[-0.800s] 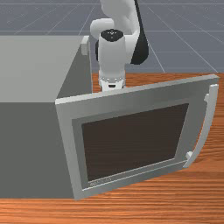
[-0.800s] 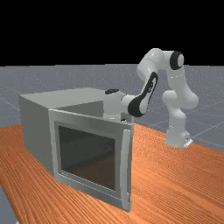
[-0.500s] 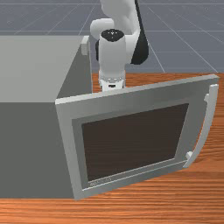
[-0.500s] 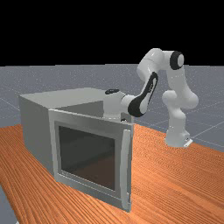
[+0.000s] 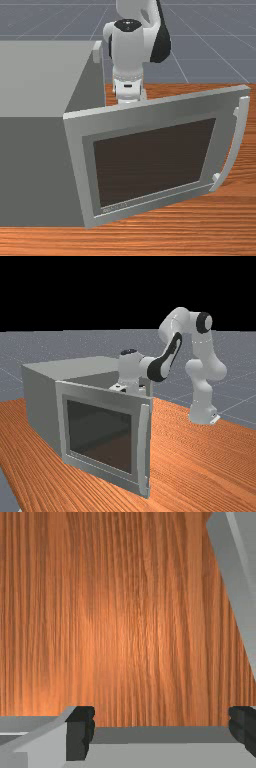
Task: Close the microwave
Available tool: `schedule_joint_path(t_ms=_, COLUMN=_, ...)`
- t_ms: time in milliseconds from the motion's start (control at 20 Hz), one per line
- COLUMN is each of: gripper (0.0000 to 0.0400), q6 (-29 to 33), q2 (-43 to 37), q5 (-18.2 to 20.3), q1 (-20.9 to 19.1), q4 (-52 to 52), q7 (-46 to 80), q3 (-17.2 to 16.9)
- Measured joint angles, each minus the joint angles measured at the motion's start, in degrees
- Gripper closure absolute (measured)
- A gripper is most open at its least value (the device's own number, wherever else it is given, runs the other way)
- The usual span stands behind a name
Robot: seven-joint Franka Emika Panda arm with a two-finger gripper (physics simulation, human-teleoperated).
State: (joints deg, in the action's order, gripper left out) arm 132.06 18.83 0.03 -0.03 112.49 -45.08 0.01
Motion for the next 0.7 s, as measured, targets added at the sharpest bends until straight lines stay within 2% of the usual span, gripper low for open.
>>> schedule_joint_path(t_ms=150, gripper=0.0000, q6=-3.2, q2=-2.3, q5=0.0, q1=0.0, q4=-0.9, q7=0.0, q3=0.0)
schedule_joint_path(t_ms=250, gripper=0.0000, q6=-7.1, q2=-3.3, q5=-1.8, q1=0.5, q4=-3.0, q7=1.4, q3=-0.3)
schedule_joint_path(t_ms=550, gripper=0.0000, q6=-14.7, q2=-6.6, q5=-0.5, q1=0.2, q4=-7.4, q7=0.7, q3=-0.1)
schedule_joint_path(t_ms=700, gripper=0.0000, q6=-16.6, q2=-7.4, q5=-1.1, q1=0.3, q4=-8.9, q7=0.7, q3=-0.1)
